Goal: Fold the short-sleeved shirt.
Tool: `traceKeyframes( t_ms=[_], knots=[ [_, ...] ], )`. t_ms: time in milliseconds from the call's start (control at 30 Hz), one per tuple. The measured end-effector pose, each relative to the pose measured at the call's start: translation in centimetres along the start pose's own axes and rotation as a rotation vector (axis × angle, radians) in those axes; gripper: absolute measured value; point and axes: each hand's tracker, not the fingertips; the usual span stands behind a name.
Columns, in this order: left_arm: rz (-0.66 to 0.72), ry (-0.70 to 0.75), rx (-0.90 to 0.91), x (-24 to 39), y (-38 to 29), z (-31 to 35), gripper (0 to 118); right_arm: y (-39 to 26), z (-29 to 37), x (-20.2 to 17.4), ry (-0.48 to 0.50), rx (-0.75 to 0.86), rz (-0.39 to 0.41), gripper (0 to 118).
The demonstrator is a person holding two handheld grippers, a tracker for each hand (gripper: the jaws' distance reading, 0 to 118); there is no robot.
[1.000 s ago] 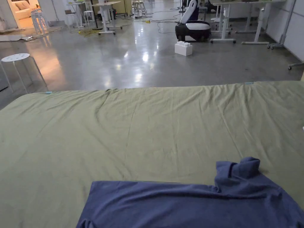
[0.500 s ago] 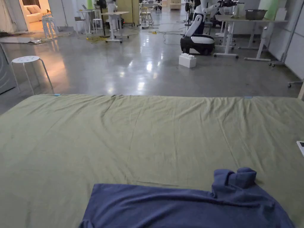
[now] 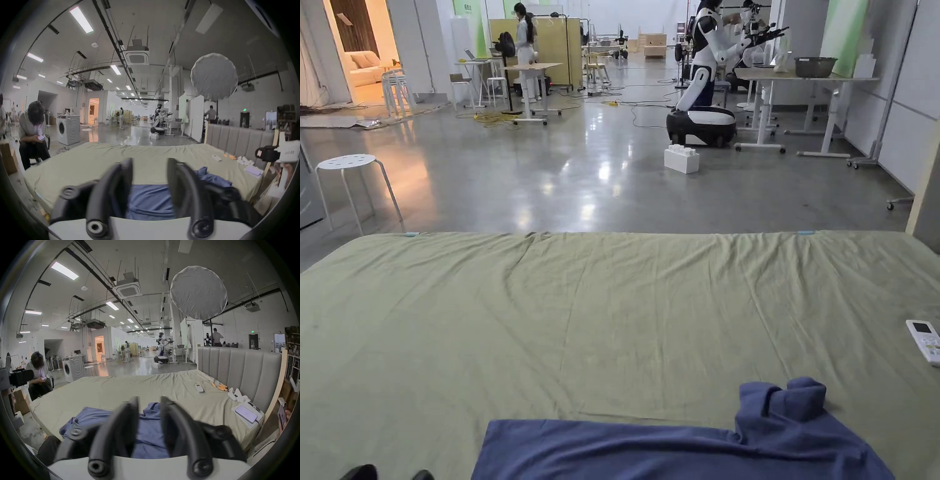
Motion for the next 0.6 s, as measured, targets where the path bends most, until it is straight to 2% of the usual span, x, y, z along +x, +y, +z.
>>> traceKeyframes(
  t_ms=[33,133,233,267,433,600],
  knots=[
    [0.022,0.009,-0.021,-0.4,0.1,0.0,6,0.1,0.1,-0.2,-0.003,0.006,0.003,10],
    [0.024,0.040,-0.022,-0.8,0.3,0.6,3,0.4,0.1,-0.2,0.009,0.003,0.014,2],
    [0.034,0.044,-0.038,-1.3,0.6,0.5,3,0.8,0.2,-0.4,0.005,0.036,0.053,0],
    [0.028,0.043,-0.048,-1.5,0.7,0.5,3,0.6,0.1,-0.3,0.015,0.012,0.026,0],
    [-0.009,0.053,-0.094,-1.6,0.9,-0.9,3,0.2,-0.7,-0.4,0.035,-0.005,0.043,0],
    [-0.034,0.036,-0.231,-2.4,-0.3,-4.8,3,-0.7,-1.9,-0.3,0.056,-0.050,0.026,0]
  ],
)
